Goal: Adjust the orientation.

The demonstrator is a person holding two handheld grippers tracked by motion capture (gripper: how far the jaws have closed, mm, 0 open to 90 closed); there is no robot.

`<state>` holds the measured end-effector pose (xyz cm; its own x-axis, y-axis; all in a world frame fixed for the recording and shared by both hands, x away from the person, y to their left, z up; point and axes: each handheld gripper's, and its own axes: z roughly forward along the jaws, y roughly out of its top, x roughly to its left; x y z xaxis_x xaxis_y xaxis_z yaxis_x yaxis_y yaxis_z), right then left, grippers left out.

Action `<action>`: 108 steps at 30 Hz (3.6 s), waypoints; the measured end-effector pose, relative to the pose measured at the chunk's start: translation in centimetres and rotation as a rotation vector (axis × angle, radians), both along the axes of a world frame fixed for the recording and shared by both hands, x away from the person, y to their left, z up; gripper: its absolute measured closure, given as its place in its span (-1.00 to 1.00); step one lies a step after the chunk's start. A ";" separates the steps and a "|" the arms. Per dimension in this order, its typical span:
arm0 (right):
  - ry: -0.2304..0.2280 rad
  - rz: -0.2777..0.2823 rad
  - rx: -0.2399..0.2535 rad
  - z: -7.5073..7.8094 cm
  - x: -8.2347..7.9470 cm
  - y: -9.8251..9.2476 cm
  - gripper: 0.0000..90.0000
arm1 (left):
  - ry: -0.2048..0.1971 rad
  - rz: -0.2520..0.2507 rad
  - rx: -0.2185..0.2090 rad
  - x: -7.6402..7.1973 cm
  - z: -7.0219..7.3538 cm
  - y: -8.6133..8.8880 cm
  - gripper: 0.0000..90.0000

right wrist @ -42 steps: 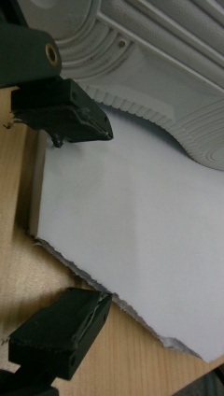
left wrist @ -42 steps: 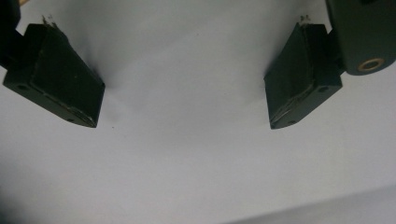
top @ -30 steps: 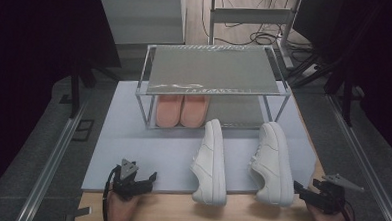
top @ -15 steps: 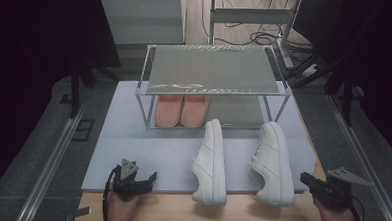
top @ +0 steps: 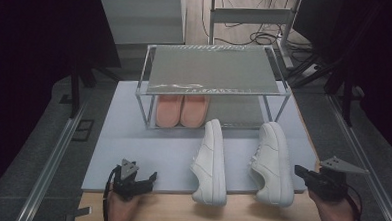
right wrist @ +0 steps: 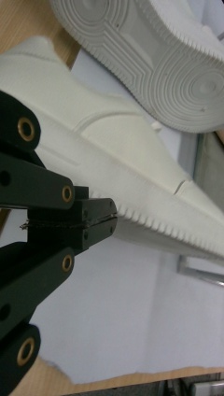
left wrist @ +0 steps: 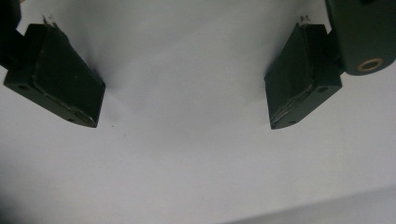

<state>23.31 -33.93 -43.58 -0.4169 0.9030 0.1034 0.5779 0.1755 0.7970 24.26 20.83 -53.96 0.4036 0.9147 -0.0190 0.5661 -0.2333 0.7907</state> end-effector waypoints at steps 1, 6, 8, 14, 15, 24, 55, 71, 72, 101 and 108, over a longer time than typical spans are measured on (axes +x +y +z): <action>-0.002 0.006 -0.003 0.2 0.1 0.3 0.99 | 0.000 0.000 0.000 0.0 0.0 0.0 -0.74; -0.003 0.029 -0.018 0.6 0.7 1.4 0.99 | 0.000 0.000 -0.001 0.0 0.0 0.0 -0.74; -0.003 0.041 -0.022 0.6 0.9 1.8 0.99 | 0.000 0.001 -0.001 0.0 0.0 0.0 -0.74; 0.012 0.039 -0.044 0.2 1.4 2.2 0.99 | 0.000 0.002 -0.001 0.0 0.0 0.0 -0.74; 0.016 0.041 -0.033 0.1 1.4 2.1 0.99 | 0.000 0.002 -0.001 0.0 0.0 0.0 -0.74; 0.026 -0.005 -0.029 -0.1 1.1 0.9 0.99 | 0.000 0.002 -0.001 0.0 0.0 0.0 -0.74; 0.101 -0.244 0.045 -4.3 0.9 -5.5 0.99 | -0.005 0.005 -0.003 -0.1 0.0 -0.1 -0.70; 0.036 -0.225 -0.006 -1.6 0.2 -4.7 0.99 | -0.004 0.005 -0.003 -0.1 0.0 -0.1 -0.70; 0.033 -0.224 -0.003 -1.5 0.1 -4.6 0.99 | -0.003 0.005 -0.003 -0.1 0.0 -0.1 -0.70; -0.023 -0.049 0.015 1.8 0.4 1.6 0.98 | -0.002 0.005 -0.004 -0.1 0.0 -0.1 -0.70; -0.017 0.027 0.015 1.6 1.0 4.5 0.99 | -0.003 0.005 -0.004 -0.1 0.0 -0.1 -0.70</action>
<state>24.29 -29.41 -42.00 -0.4431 0.8897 0.1101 0.5597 0.1785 0.8093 24.14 20.78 -53.96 0.3989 0.9167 -0.0219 0.5652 -0.2270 0.7931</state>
